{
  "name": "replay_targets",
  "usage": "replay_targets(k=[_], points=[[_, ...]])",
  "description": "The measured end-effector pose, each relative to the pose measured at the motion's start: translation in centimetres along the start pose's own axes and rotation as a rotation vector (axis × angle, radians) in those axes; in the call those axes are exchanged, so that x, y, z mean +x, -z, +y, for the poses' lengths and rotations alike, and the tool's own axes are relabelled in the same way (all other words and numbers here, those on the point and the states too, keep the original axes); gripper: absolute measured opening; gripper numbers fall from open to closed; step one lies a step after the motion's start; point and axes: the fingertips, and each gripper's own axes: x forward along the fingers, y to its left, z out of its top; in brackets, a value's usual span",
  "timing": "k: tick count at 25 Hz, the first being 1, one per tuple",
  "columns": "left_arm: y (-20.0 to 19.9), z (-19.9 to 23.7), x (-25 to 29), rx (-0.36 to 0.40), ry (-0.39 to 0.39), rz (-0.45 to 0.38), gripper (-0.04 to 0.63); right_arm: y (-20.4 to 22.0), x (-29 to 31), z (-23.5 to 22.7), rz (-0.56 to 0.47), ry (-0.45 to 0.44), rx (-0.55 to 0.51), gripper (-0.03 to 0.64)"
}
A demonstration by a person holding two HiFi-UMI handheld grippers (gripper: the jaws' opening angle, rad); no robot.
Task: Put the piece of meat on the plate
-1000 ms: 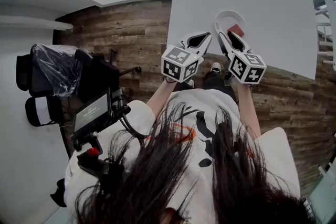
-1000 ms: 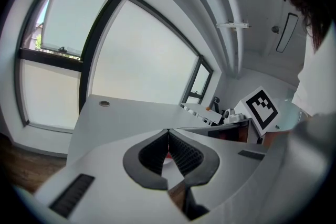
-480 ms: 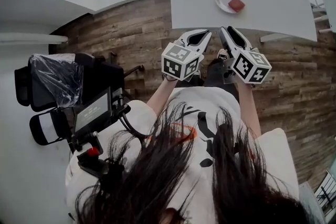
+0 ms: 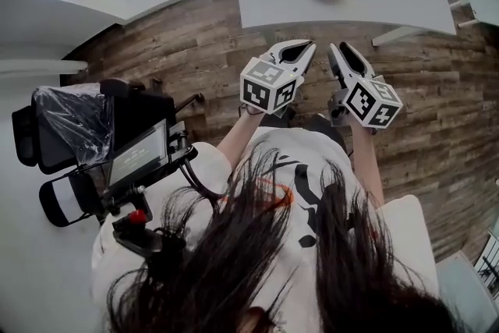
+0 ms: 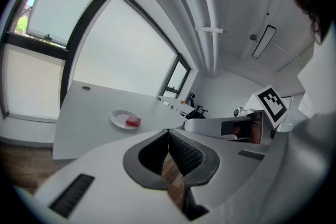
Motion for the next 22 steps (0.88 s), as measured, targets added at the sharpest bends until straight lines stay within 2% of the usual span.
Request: replay_targets(k=[5, 8, 12, 16, 22], points=[[-3.2, 1.3, 0.2, 0.044, -0.041, -0.098, 0.006, -2.6, 1.8, 0.7, -0.049, -0.060, -0.069, 0.143], [-3.4, 1.6, -0.5, 0.024, -0.059, -0.104, 0.006, -2.1, 1.9, 1.4, -0.032, -0.069, -0.064, 0.143], [-5.7, 5.7, -0.5, -0.001, -0.116, -0.149, 0.006, -3.5, 6.3, 2.6, -0.007, -0.114, -0.101, 0.143], [-3.7, 8.2, -3.2, -0.088, -0.248, -0.142, 0.006, -1.0, 8.7, 5.2, 0.123, -0.219, -0.106, 0.143], [-2.4, 8.2, -3.2, -0.129, -0.264, -0.116, 0.006, -0.6, 9.0, 5.0, 0.150, -0.219, -0.073, 0.143]])
